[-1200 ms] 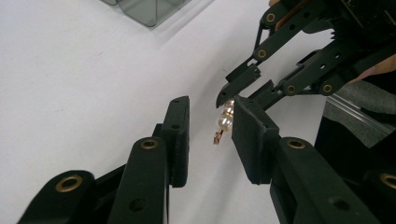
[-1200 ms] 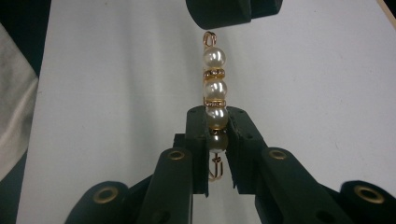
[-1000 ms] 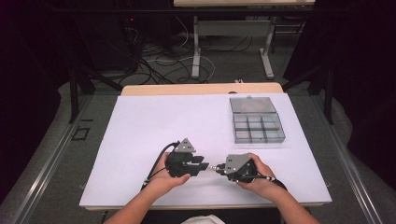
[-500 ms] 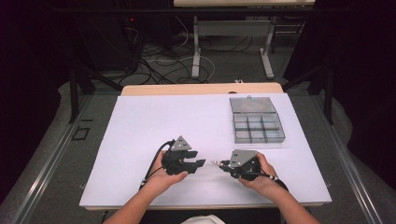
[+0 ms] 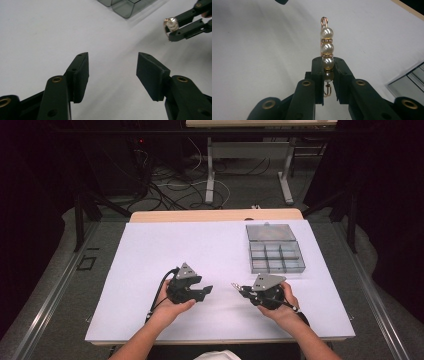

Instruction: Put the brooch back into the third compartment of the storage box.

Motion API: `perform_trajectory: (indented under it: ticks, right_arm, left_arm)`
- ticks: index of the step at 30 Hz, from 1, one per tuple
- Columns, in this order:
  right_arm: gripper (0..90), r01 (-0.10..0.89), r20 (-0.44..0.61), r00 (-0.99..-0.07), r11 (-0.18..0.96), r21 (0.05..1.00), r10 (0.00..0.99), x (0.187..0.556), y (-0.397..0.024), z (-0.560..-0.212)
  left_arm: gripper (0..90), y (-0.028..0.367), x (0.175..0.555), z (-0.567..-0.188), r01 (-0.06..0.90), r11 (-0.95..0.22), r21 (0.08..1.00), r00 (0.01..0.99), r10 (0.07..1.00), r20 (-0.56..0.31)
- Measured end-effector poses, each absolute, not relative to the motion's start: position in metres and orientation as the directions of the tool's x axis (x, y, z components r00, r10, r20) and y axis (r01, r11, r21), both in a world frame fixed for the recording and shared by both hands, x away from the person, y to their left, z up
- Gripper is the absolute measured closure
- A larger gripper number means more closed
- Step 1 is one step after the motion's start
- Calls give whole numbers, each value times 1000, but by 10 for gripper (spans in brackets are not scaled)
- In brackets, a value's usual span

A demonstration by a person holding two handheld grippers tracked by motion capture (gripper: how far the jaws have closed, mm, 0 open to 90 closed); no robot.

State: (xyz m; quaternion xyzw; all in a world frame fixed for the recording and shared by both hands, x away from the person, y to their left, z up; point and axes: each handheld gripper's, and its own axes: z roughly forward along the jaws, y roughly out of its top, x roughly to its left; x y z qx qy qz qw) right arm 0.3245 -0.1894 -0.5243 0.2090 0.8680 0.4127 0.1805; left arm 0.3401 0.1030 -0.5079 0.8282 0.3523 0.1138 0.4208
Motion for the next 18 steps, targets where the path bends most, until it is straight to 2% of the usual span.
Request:
perform_trajectory:
  ticks: [11,18]
  right_arm:
    - [801,281,-80,-810,505,816,580,328,-201,-526]
    - [801,308,-53,-785,464,831,617,330,-209,-524]
  left_arm:
    - [378,117,343,-505,490,-356,796,696,709,-112]
    - [306,130,343,-505,488,-323,811,665,739,-106]
